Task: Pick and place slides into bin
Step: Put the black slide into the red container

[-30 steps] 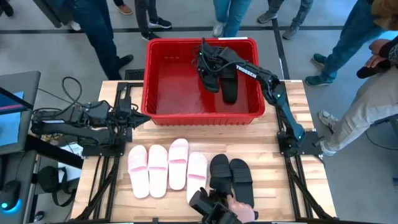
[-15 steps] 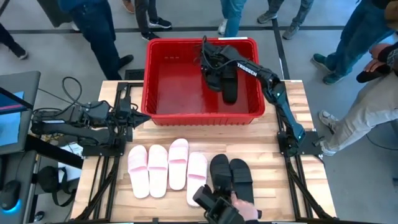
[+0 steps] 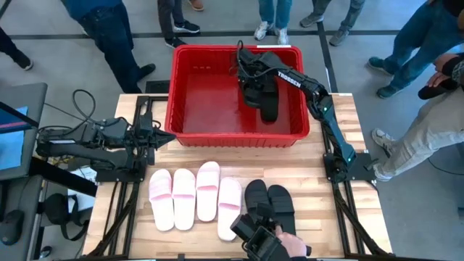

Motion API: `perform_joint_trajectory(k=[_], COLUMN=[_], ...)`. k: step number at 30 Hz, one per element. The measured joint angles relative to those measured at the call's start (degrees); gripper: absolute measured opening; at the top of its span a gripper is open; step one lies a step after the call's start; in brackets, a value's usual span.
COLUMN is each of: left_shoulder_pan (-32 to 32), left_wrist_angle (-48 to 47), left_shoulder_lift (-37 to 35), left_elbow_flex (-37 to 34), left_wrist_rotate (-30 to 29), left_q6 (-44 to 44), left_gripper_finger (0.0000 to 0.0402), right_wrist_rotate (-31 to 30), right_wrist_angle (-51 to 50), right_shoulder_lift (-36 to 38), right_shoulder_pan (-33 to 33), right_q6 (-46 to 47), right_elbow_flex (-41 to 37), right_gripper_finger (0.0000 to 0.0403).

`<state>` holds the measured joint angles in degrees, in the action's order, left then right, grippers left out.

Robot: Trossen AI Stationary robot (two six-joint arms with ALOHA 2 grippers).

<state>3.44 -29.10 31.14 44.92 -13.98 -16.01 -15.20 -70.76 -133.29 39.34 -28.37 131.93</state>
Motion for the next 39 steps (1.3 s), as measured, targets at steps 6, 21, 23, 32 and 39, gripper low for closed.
perform_joint_trajectory(k=[6, 21, 23, 32, 39], left_shoulder_pan=[0.0, 0.0, 0.01, 0.01, 0.01], left_wrist_angle=[-0.17, -1.55, -1.65, -2.47, -2.47], left_shoulder_lift=[0.02, 0.0, 0.0, 0.0, 0.0], left_elbow_flex=[-0.02, 0.0, -0.02, -0.02, -0.02], left_wrist_rotate=[0.0, 0.04, 0.04, 0.07, 1.55], left_q6=[-0.02, 0.27, 0.33, 0.4, 0.36], left_gripper_finger=[0.0, 0.0, 0.0, 0.0, 0.0], right_wrist_rotate=[-1.55, -2.31, -2.48, 0.32, 0.17], right_wrist_angle=[-0.98, 0.09, 0.11, -0.2, 0.26], right_shoulder_lift=[0.0, -0.17, -0.17, -0.17, -0.17], right_shoulder_pan=[0.03, -2.2, -1.99, -1.69, -1.61], right_q6=[-0.01, -4.48, -3.51, -0.65, 0.15], right_elbow_flex=[-0.1, -0.25, -0.25, -0.25, -0.23], right_gripper_finger=[0.0, 0.0, 0.0, 0.006, 0.0102])
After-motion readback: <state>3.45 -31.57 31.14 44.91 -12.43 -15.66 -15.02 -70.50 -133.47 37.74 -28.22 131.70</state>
